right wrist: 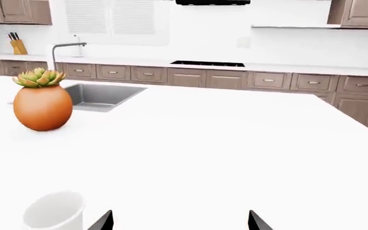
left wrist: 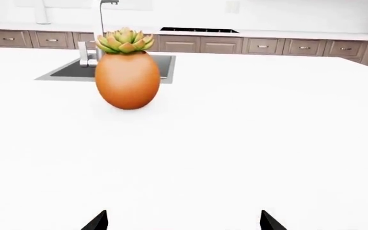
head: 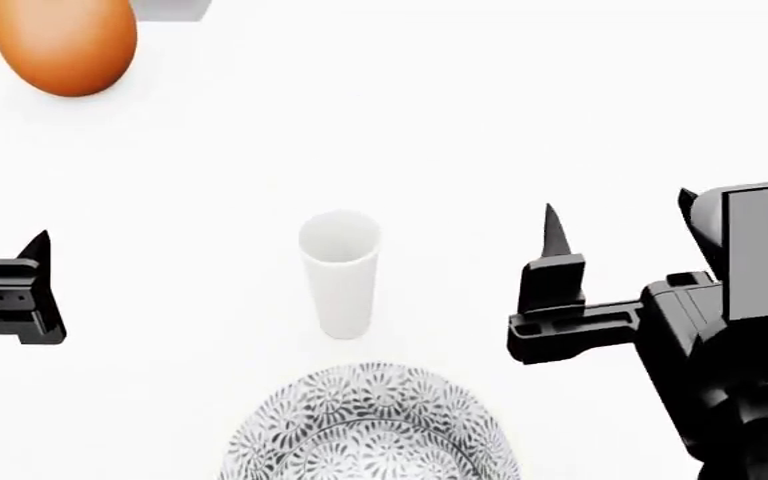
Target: Place the cup inside the bowl on the dining table and move the bowl to any counter.
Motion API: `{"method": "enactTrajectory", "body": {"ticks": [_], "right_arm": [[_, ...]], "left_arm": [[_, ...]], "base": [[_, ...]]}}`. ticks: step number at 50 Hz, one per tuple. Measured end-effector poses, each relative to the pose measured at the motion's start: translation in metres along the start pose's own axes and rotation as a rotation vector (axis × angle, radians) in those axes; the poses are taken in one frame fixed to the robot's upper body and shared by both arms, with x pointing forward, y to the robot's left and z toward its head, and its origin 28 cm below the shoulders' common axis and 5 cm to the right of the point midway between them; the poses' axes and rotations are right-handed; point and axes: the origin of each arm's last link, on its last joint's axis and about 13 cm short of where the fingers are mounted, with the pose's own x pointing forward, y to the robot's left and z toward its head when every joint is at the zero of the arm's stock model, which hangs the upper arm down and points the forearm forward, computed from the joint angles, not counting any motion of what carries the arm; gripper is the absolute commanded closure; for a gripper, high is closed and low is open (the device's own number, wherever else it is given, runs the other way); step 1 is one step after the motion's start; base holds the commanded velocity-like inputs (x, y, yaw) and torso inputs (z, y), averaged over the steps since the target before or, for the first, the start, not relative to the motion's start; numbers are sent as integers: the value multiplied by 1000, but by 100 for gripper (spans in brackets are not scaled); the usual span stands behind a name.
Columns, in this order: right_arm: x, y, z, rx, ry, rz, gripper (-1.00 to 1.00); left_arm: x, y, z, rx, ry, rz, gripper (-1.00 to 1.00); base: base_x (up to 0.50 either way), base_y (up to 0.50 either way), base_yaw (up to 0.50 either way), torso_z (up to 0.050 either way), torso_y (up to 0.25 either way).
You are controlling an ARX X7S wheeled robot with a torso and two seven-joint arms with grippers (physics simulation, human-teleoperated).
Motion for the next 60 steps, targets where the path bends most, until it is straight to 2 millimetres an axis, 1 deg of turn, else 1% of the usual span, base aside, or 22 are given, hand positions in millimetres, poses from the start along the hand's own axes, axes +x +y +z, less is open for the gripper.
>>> {"method": "enactTrajectory", "body": {"ticks": [9,19,26,40,60], "right_arm": [[20,8,9,26,60,167,-100],[39,16,19,7,132,326,-100],[53,21,21,-18,194,413,-100],[85,26,15,-71,292,489,-100],[125,34,4,-114,374,531,-100]], "left_arm": [[0,0,0,3,2,4,-100],[-1,1,-1,4,5,6,-100],[-1,1,-1,6,7,5,-100],[-1,0,-3,9,13,3,-100],[0,2,-4,2,17,7,-100]], "base": [[0,0,0,0,0],[0,0,0,0,0],[0,0,0,0,0],[0,0,0,0,0],[0,0,0,0,0]]}}
